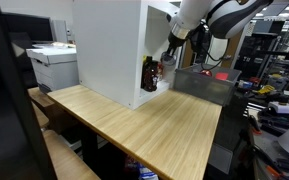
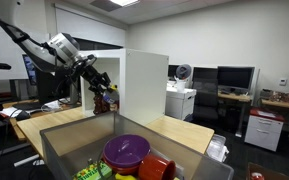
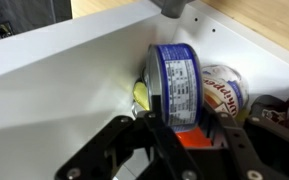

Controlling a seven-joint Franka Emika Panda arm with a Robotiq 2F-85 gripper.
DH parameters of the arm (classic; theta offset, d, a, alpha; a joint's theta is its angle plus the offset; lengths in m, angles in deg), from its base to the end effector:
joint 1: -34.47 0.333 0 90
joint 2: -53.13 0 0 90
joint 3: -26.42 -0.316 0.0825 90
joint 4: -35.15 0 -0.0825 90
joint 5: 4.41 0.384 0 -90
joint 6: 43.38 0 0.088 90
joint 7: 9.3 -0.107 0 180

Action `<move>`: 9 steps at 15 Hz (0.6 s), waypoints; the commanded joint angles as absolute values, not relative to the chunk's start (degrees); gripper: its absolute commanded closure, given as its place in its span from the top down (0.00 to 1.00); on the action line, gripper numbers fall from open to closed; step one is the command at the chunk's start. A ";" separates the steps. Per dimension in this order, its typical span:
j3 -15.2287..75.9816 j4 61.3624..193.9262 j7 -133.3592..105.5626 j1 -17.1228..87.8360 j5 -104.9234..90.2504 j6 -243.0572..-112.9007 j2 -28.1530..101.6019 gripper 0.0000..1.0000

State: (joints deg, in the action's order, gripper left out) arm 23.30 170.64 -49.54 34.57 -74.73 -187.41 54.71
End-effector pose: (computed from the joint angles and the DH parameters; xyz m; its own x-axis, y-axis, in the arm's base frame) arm 0.5080 0.0365 0.3504 0.8673 0.4139 0.2766 0.1449 -0.7414 0.6552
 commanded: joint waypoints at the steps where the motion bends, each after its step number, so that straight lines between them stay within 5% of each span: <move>1: 23.80 170.61 -49.35 35.11 -74.54 -187.33 54.75 0.37; 4: 23.80 170.61 -49.35 35.11 -74.54 -187.33 54.75 0.37; 5: 23.80 170.60 -49.48 35.12 -74.44 -187.39 54.59 0.12; 9: 23.85 170.77 -50.52 35.19 -75.94 -187.13 54.18 0.12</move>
